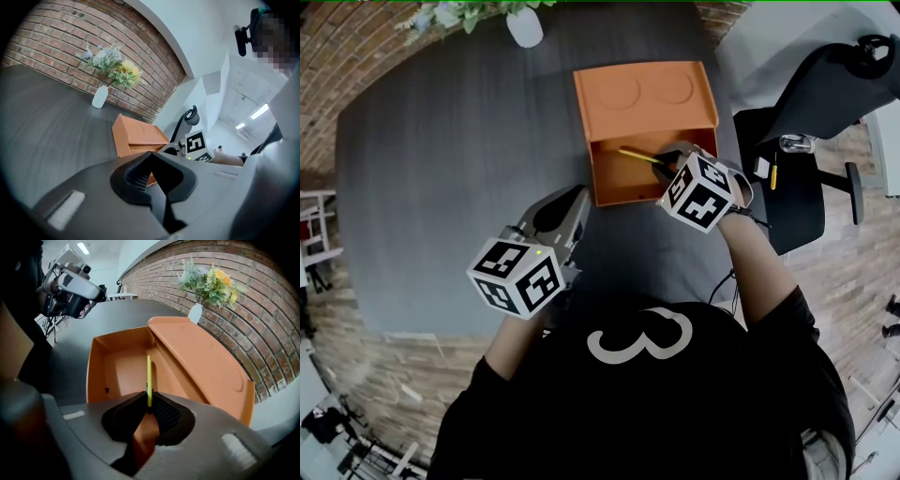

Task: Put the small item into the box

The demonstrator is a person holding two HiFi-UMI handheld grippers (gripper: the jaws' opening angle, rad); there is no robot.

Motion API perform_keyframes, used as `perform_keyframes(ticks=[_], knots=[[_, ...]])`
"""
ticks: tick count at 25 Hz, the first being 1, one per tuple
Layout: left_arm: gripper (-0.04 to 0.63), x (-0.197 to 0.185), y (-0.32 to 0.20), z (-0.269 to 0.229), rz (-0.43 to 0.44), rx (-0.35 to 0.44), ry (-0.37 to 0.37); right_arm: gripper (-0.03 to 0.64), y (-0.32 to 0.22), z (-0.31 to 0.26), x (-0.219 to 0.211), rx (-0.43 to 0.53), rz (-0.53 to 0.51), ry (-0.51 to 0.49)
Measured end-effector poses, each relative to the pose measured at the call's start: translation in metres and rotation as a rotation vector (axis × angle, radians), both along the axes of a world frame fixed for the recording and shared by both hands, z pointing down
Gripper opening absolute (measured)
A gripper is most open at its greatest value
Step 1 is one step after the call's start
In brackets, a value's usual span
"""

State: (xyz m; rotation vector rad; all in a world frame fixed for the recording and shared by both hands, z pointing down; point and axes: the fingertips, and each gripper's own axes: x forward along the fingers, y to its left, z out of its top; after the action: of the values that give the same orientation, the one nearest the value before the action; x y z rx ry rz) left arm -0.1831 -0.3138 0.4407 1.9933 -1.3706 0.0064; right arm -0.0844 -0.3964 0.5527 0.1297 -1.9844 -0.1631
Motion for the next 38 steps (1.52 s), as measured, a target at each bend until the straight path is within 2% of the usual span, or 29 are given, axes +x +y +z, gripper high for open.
perform_keyframes(ticks=[9,12,14,20,22,25,31,33,35,38], knots=[[0.011,-0.006,0.014,0.008,-0.025,-0.016,0.003,0.052,-0.001,0.006,0.001,-0.015,0.01,0.019],[0.011,-0.002,0.021,0.009,-0.02,-0.024,0.001,0.084,-0.001,0.005,0.003,-0.029,0.022,0.021],[0.011,0.0,0.026,0.006,-0.02,-0.021,-0.005,0.132,0.002,-0.001,0.004,-0.057,0.052,-0.005],[0.011,0.009,0.043,-0.008,-0.021,0.003,-0.022,0.153,0.011,-0.038,0.013,-0.027,0.114,-0.114],[0.011,0.017,0.05,-0.015,-0.016,0.018,-0.027,0.165,0.021,-0.055,0.018,-0.035,0.145,-0.186],[0.011,0.031,0.061,-0.027,0.001,0.045,-0.032,0.166,0.046,-0.086,0.021,-0.087,0.2,-0.355],[0.011,0.054,0.087,-0.06,0.027,0.112,-0.036,0.076,0.114,-0.155,0.024,-0.27,0.266,-0.744],[0.011,0.063,0.098,-0.072,0.031,0.136,-0.036,0.052,0.142,-0.171,0.032,-0.3,0.24,-0.801],[0.011,0.07,0.106,-0.085,0.041,0.166,-0.044,0.049,0.166,-0.185,0.039,-0.291,0.2,-0.831],[0.011,0.081,0.12,-0.1,0.058,0.193,-0.045,0.002,0.191,-0.205,0.048,-0.288,0.186,-0.898]])
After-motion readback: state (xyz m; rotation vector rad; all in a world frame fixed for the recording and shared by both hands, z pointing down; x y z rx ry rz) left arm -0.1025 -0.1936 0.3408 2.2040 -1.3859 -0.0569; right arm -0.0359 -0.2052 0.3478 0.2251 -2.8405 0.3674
